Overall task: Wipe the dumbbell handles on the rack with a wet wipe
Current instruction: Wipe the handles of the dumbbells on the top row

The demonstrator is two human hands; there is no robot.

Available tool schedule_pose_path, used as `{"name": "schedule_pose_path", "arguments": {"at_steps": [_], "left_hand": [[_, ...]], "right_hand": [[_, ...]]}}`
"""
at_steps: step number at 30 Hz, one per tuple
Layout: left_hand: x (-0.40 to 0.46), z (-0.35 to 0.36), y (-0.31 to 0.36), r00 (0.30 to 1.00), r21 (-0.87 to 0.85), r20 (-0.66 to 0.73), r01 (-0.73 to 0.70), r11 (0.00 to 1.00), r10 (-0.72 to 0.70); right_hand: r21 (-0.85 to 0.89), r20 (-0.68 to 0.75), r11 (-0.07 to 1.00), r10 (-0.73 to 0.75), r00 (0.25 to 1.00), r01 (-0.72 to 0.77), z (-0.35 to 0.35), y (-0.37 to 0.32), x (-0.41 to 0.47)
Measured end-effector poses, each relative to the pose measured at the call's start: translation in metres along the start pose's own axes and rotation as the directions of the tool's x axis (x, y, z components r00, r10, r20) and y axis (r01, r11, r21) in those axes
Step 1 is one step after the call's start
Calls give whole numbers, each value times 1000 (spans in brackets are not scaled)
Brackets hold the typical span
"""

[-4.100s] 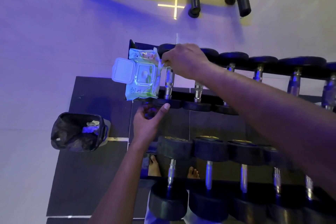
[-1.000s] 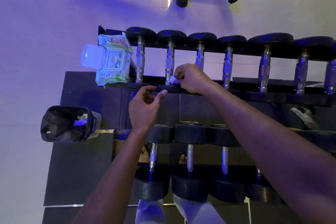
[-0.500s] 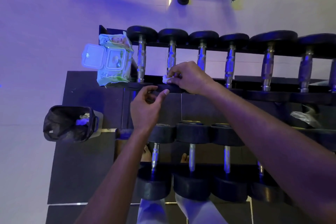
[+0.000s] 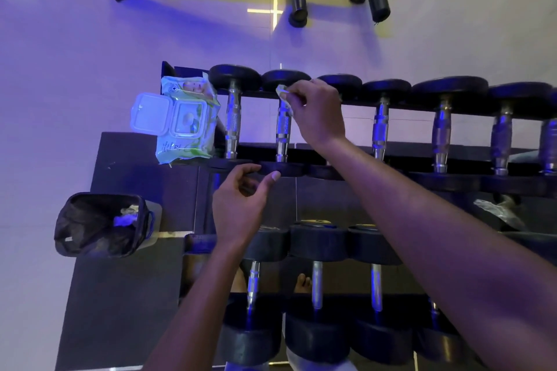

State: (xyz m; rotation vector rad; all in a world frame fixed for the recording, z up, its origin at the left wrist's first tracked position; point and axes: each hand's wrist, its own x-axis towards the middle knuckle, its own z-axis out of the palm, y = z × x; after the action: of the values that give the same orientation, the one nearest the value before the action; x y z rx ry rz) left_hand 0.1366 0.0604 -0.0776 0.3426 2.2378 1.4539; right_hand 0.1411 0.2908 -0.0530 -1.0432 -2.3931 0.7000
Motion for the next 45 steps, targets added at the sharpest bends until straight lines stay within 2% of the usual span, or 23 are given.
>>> {"name": "schedule_pose_path", "arguments": {"at_steps": [4,9,16,18,20,22,25,27,29,35,37,42,45], "left_hand": [[0,1,-1,1000,-26,1,15,1000,-15],[1,2,0,1000,-32,1,17,999,-17],[1,0,1,999,-28,10,32,999,-32],[1,0,1,999,-30,16,38,999,-38],[0,-1,2,999,-41,23,42,998,-41],[1,-2,2,999,-44,24,43,998,-42],[2,0,1,999,-54,23,45,998,-43],[2,1,1,999,-52,21,43,998,-42],[2,1,1,999,-48,20,40,998,-39],[0,2,3,999,-48,23,33,998,-32],[0,1,3,999,-47,27,34,998,-33],[2,1,2,999,-58,32,18,998,-16],[3,0,1,999,-44,42,13,999,-11]], "right_hand": [[5,-22,1000,-6,1000,6,2,1,-4],[112,-82,973,209,974,-200,15,-12,-9],[-87,-106,982,159,982,-169,24,-28,-19],[-9,-126,986,165,978,-167,23,-26,-19],[148,-148,965,237,960,-215,22,-20,-17],[327,-90,881,388,917,-341,21,-13,-15],[559,108,628,593,798,-542,17,-9,-9],[652,263,418,658,705,-633,12,-11,-5],[659,343,320,678,651,-681,7,-16,0],[629,458,189,694,555,-755,-2,-17,9],[650,460,161,694,553,-743,-2,-15,7],[690,426,166,693,581,-705,1,-18,4],[643,462,163,696,550,-748,-2,-19,-1]]}}
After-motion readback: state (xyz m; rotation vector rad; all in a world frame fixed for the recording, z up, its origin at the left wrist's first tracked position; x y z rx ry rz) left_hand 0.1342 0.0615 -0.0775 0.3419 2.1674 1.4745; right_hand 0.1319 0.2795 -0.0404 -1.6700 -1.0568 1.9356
